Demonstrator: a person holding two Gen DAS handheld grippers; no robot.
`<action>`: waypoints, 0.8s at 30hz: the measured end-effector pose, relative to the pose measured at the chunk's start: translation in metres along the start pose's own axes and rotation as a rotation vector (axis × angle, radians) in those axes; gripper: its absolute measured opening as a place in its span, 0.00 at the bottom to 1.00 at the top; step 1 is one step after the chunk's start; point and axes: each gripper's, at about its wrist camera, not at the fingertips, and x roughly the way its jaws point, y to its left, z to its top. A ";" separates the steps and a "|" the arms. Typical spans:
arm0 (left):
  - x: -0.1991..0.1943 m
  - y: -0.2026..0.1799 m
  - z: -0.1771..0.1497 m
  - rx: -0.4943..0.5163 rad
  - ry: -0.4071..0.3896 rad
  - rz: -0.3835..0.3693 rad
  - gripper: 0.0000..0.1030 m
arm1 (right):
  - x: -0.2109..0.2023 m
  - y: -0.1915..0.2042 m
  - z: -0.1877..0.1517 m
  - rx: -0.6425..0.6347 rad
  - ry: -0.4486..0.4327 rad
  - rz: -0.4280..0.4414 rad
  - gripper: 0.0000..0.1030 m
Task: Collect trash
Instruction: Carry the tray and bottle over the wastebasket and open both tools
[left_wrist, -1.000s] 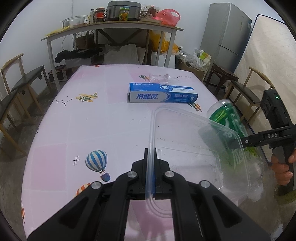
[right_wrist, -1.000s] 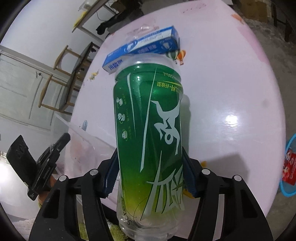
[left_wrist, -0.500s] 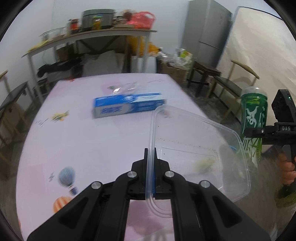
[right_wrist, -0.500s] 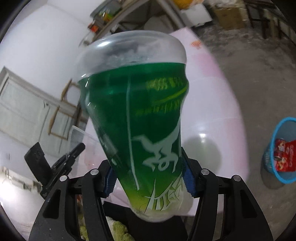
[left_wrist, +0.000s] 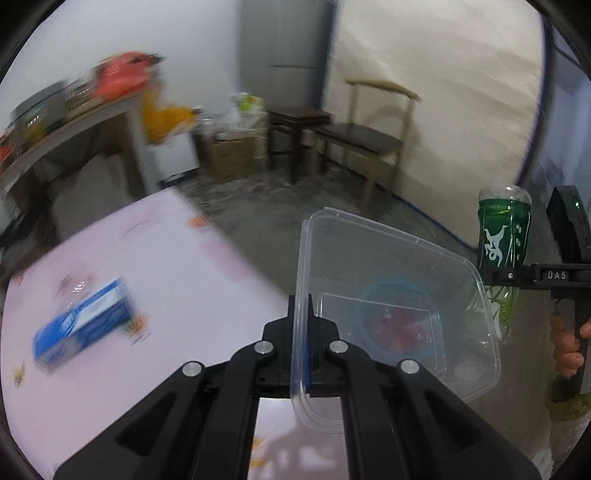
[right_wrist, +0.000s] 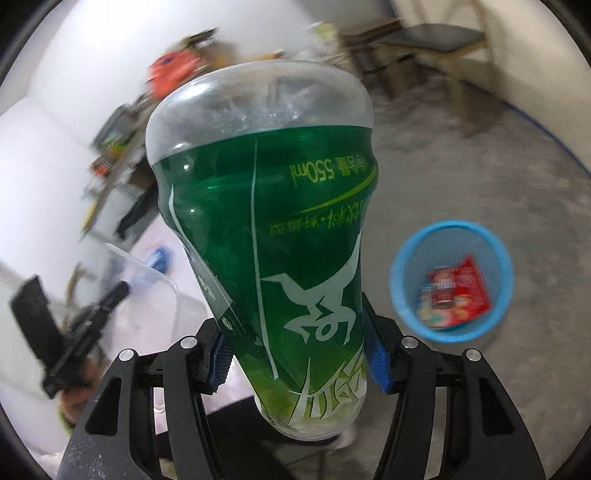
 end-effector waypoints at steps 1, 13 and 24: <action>0.018 -0.016 0.009 0.036 0.020 -0.011 0.02 | 0.000 -0.013 0.002 0.016 -0.010 -0.028 0.55; 0.213 -0.134 0.029 0.261 0.286 0.034 0.02 | 0.062 -0.136 0.015 0.199 -0.031 -0.263 0.55; 0.285 -0.178 0.015 0.392 0.294 0.075 0.52 | 0.154 -0.170 0.004 0.238 0.059 -0.316 0.65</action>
